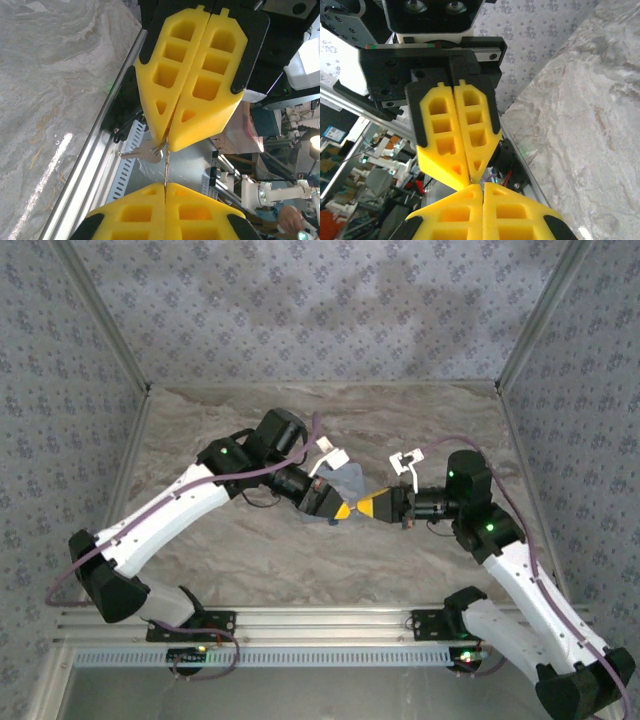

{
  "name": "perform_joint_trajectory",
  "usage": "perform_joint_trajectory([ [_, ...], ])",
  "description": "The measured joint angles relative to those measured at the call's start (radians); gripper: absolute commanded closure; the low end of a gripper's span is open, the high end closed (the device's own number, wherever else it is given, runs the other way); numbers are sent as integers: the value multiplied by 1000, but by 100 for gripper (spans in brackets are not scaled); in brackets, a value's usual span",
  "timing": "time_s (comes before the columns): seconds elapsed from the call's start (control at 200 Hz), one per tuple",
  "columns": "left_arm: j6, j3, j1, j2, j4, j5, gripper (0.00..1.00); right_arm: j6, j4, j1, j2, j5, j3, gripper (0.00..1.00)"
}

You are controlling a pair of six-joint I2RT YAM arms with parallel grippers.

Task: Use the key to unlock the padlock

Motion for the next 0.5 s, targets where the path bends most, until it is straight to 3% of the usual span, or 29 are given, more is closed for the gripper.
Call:
perform_joint_trajectory([
  [0.1,-45,-35,16,-28,86,-22,50,24,46,20,-36,54,-25,100],
  [0.23,-142,-147,44,-106,235,-69,41,92,154,29,-79,148,-92,100],
  [0.375,-245,-242,47,-174,389,-127,36,146,242,64,-89,266,-136,100],
  [0.5,-312,-286,47,-201,494,-168,38,178,309,101,-90,344,-146,100],
])
